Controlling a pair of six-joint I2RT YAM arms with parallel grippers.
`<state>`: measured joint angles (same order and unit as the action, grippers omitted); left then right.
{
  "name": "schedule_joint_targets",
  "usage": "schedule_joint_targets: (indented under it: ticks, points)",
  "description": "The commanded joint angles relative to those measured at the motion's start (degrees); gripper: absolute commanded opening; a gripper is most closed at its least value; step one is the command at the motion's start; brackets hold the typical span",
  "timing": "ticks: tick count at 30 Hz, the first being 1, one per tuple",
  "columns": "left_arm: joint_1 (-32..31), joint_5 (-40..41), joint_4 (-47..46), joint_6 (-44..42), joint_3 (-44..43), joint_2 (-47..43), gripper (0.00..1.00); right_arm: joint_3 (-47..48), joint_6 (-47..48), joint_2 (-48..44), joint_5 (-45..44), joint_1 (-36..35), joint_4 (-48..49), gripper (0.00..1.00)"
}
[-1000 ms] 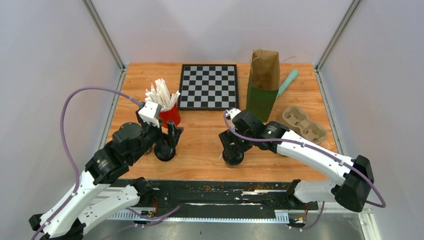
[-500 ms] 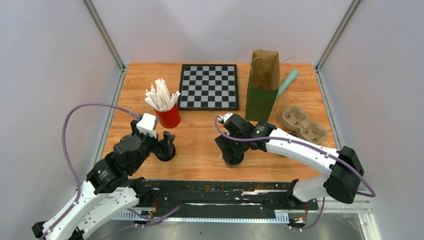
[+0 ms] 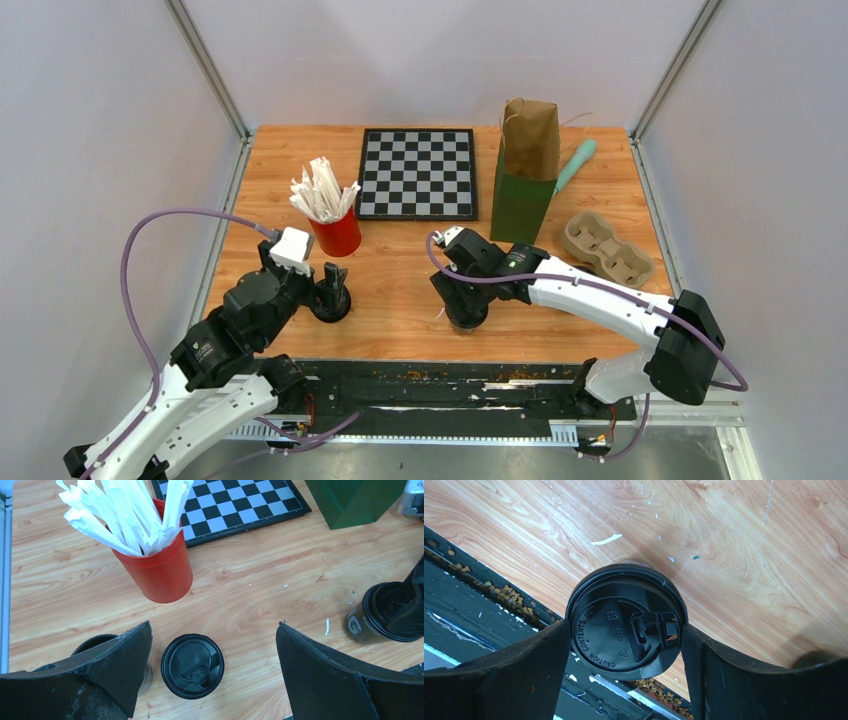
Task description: Pack the takeout coffee
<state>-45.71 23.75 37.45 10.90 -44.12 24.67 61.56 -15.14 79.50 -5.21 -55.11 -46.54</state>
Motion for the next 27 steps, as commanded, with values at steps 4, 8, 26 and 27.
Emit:
schedule_joint_targets:
  ticks: [4,8,26,27]
  points:
    - [-0.2,1.7,-1.2,-1.5,-0.8,-0.8,1.00,-1.1,-1.7,-0.6,-2.1,-0.2,-0.9,0.75]
    - [-0.2,1.6,-1.2,-1.5,-0.8,-1.1,1.00,-1.3,-2.4,-2.1,-3.0,1.4,-2.2,0.75]
    - [-0.2,-0.1,-1.8,-1.4,-0.7,-2.2,1.00,-2.5,1.4,-2.9,-4.8,25.0,-3.5,0.77]
    - [-0.2,-0.2,-1.7,-1.4,-0.7,-2.1,1.00,-2.4,1.5,-2.6,-4.9,26.2,-3.6,0.77]
